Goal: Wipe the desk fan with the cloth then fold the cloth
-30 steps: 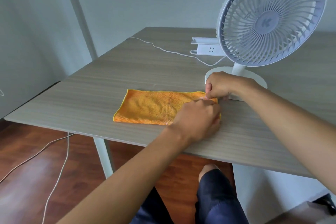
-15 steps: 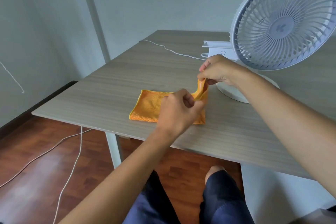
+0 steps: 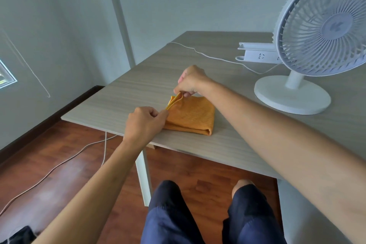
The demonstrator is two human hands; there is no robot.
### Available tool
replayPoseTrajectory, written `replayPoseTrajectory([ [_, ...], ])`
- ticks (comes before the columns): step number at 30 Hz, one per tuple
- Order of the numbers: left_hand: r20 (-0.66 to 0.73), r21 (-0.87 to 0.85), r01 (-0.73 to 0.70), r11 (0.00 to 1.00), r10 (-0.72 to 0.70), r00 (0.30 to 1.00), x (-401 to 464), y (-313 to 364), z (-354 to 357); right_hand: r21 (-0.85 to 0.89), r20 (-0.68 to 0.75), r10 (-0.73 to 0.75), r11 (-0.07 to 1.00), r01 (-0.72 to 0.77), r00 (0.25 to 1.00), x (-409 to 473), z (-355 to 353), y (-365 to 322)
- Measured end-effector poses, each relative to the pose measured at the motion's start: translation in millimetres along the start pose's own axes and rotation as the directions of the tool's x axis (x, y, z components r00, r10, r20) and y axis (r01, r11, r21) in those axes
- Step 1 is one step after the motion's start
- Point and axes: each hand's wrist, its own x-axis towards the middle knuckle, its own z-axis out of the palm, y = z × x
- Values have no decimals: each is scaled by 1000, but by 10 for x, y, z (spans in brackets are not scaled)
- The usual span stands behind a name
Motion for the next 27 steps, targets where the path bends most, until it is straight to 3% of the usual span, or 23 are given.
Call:
replayPoseTrajectory([
  [5, 20, 355, 12, 935, -21, 1000, 87, -43, -109, 121, 26, -79, 990, 75, 997, -25, -13, 99],
  [7, -38, 354, -70, 932, 89, 995, 87, 15, -121, 26, -48, -146, 989, 147, 988, -100, -90, 208],
  [9, -86, 294, -261, 919, 298, 951, 102, 99, -81, -130, -113, -224, 969, 209, 968, -223, -169, 366],
  [12, 58, 310, -470, 826, 477, 877, 178, 230, 103, -321, -95, -310, 909, 266, 946, -425, -225, 646],
  [15, 380, 478, -504, 720, 348, 857, 274, 232, 321, -502, 115, -308, 803, 323, 944, -575, -206, 900],
  [17, 464, 513, -481, 711, 242, 852, 333, 125, 410, -573, 223, -282, 737, 359, 933, -639, -180, 1027],
  [23, 451, 533, -458, 712, 218, 865, 492, -39, 462, -654, 272, -231, 667, 356, 934, -550, -112, 1125],
  [27, 481, 544, -482, 687, 216, 850, 539, -6, 453, -649, 262, -187, 692, 316, 947, -536, -84, 1114],
])
